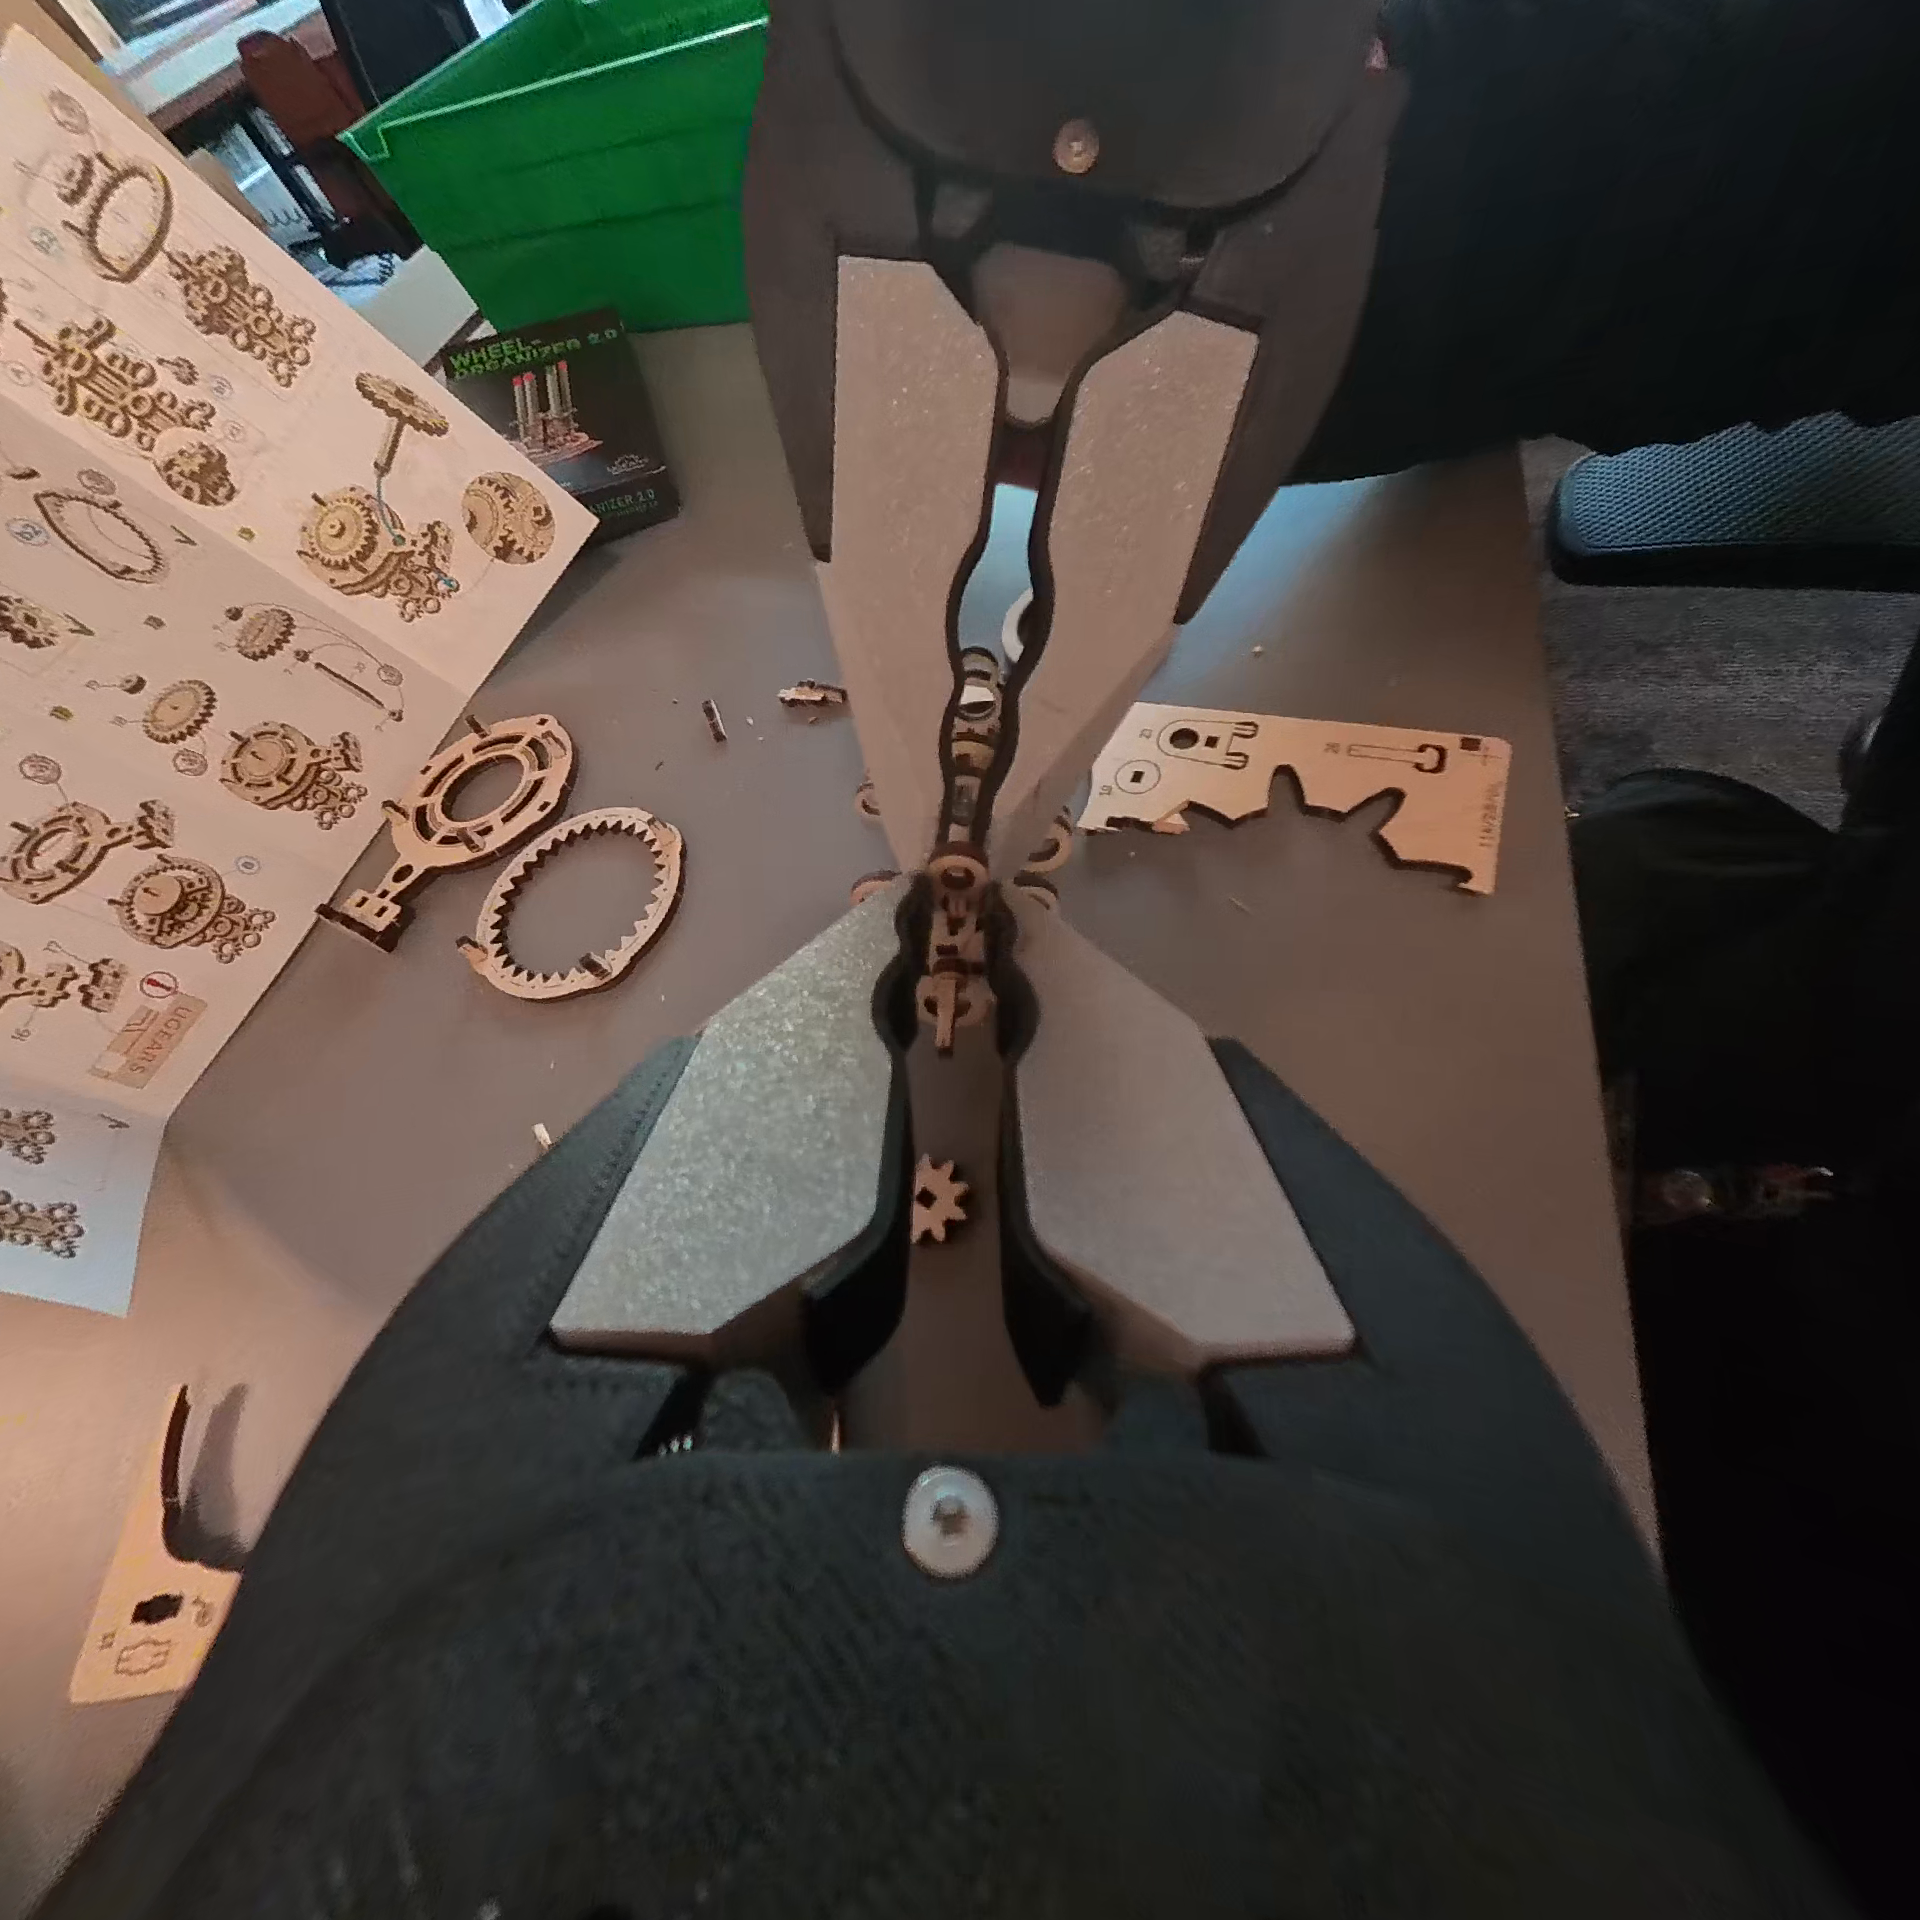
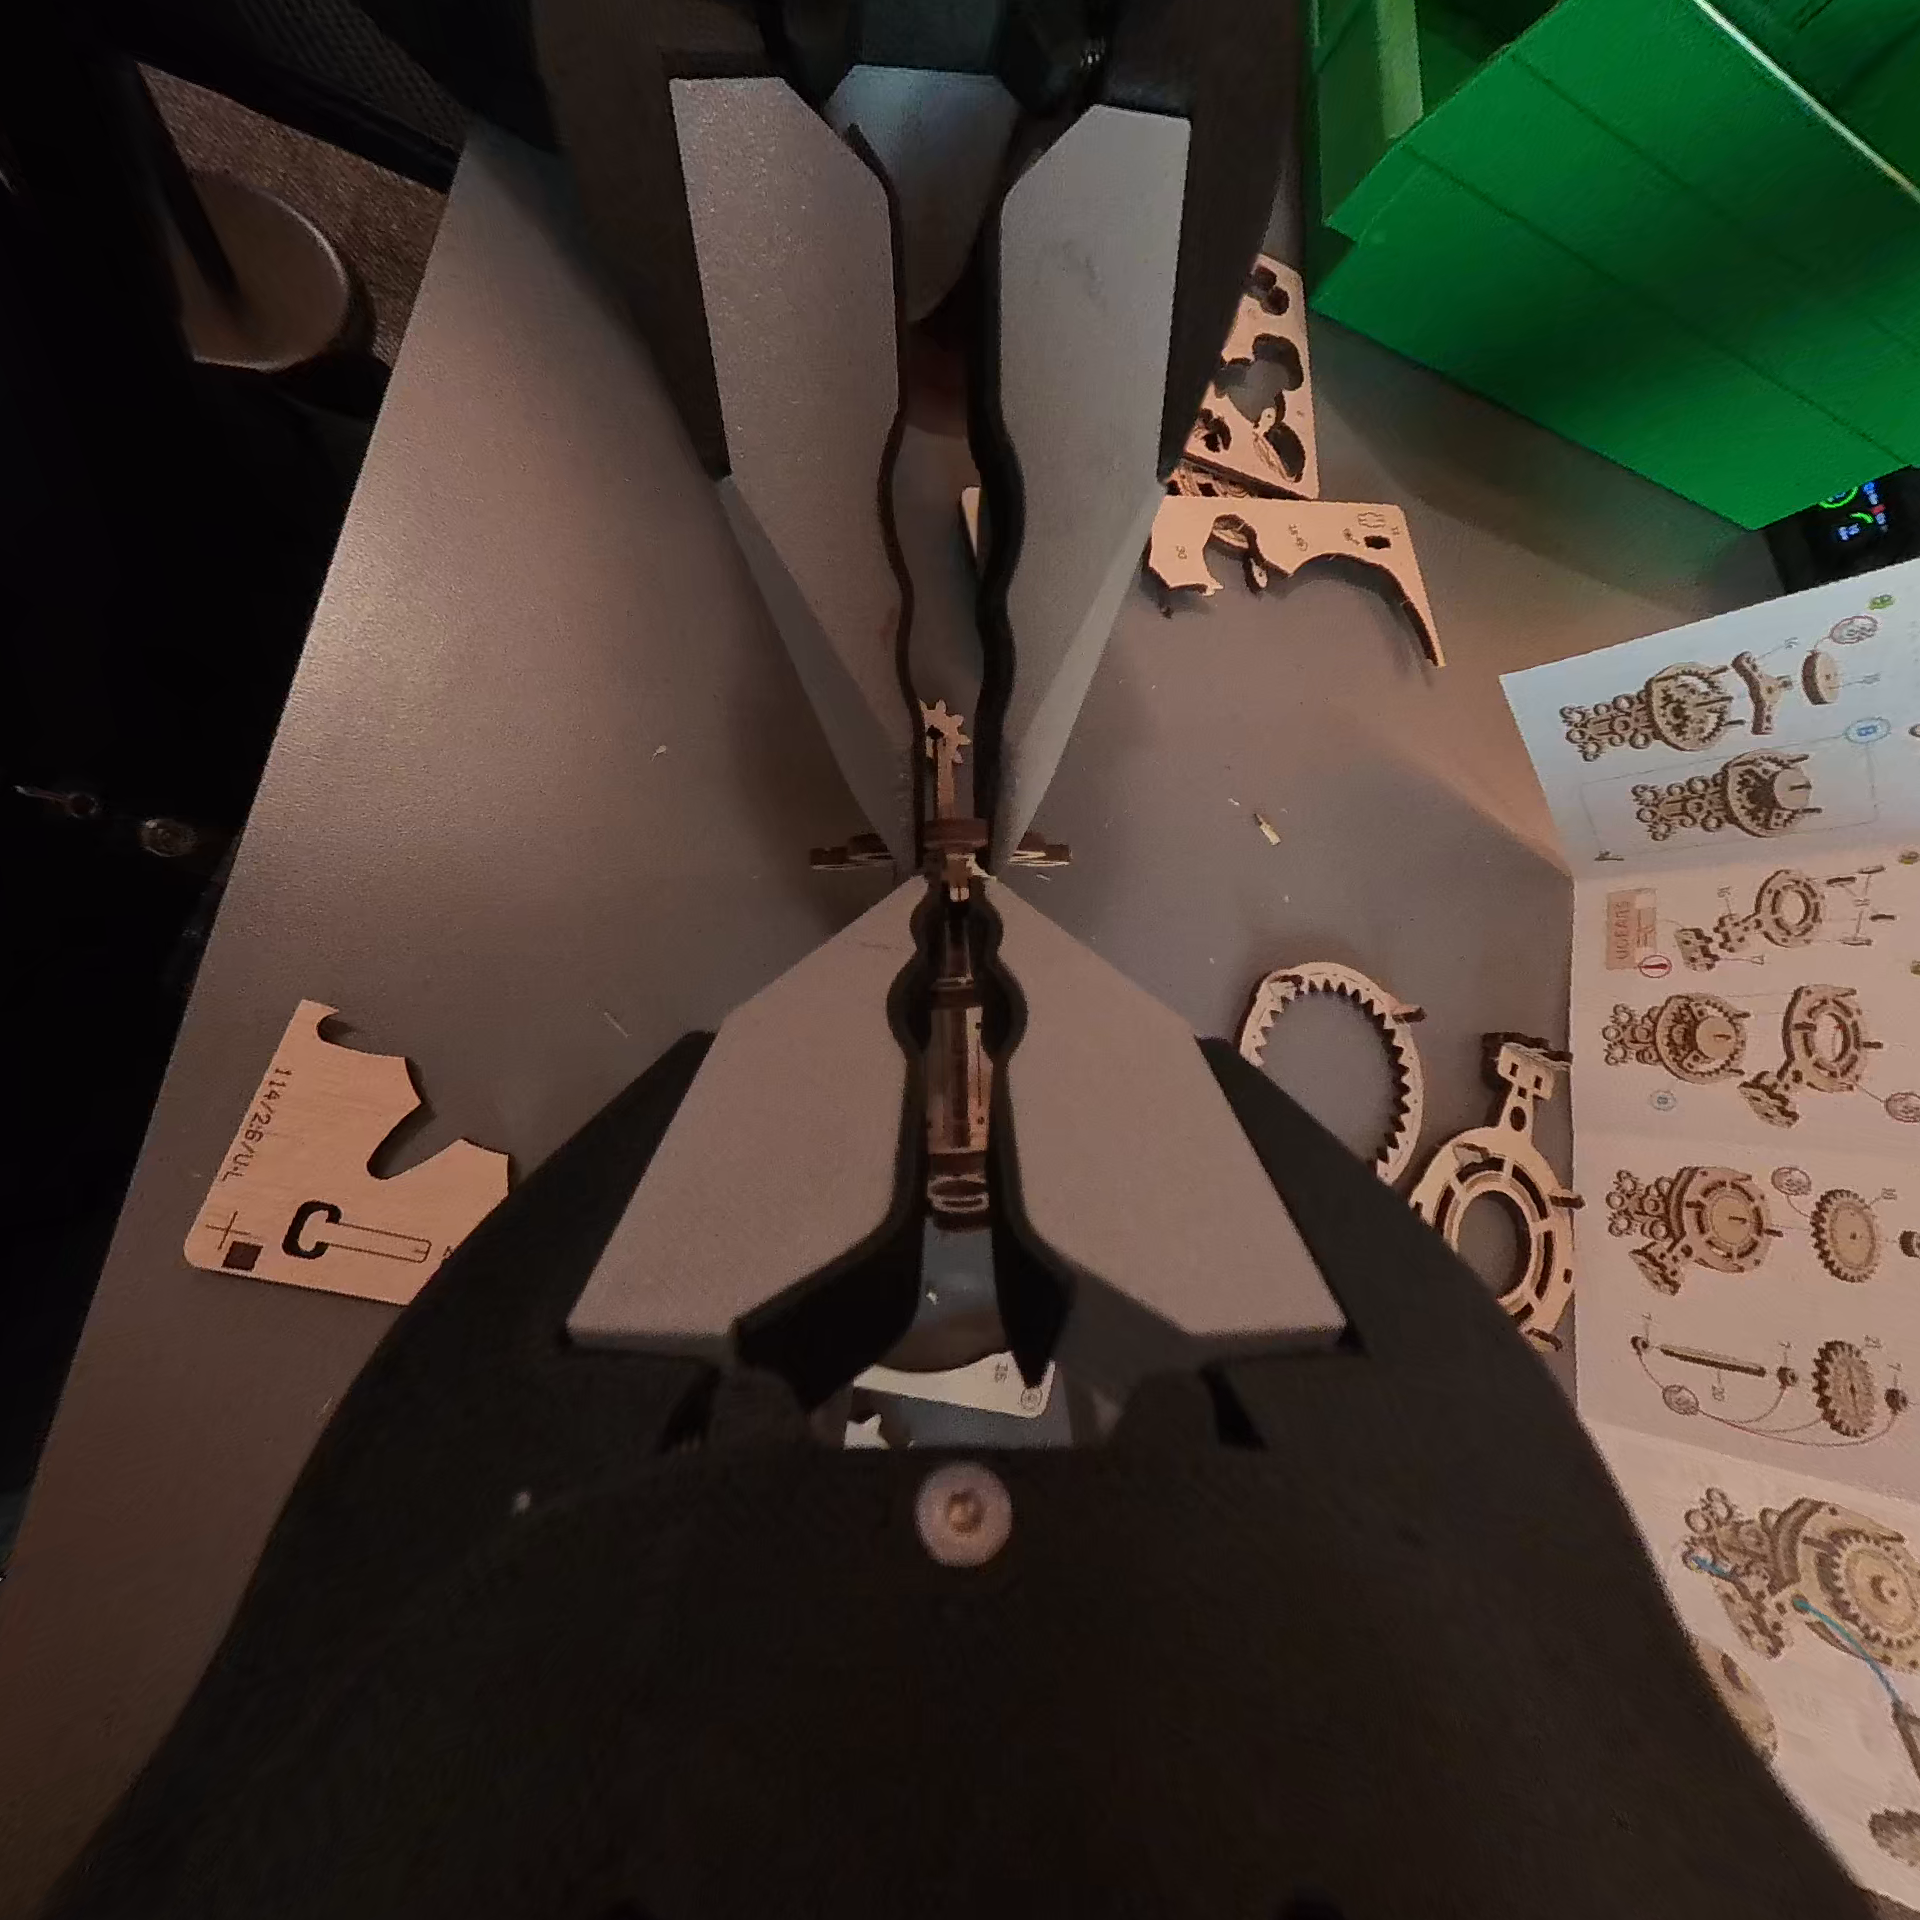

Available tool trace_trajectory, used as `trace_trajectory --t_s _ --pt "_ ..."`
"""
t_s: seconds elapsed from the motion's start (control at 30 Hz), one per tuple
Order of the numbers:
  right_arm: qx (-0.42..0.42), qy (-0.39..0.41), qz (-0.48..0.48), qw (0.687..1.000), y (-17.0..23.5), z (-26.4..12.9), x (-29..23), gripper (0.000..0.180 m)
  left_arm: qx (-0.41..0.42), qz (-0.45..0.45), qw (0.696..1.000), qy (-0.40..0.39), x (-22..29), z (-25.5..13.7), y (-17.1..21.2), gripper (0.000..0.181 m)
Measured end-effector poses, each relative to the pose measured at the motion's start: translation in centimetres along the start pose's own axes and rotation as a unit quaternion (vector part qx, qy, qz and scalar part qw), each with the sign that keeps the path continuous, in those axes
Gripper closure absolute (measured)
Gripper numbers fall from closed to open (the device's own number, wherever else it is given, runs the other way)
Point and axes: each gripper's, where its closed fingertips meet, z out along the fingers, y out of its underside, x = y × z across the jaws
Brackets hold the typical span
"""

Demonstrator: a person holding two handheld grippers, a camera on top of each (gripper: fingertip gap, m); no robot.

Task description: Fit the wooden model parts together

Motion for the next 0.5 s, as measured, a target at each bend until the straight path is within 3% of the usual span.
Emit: trace_trajectory --t_s 0.03,0.33,0.5 --pt "-0.006 0.003 0.0 1.0 0.1 0.0 0.0 0.18 -0.001 0.0 1.0 -0.003 -0.1 0.1 0.0 0.173" --pt "-0.09 0.03 0.051 0.994 1.1 -0.2 0.7 0.179 -0.022 0.031 0.997 -0.063 -0.9 0.6 0.1 0.174" --pt "-0.132 0.04 0.066 0.988 1.6 -0.8 0.6 0.179 -0.008 -0.008 0.998 -0.055 -0.8 1.0 0.0 0.174"
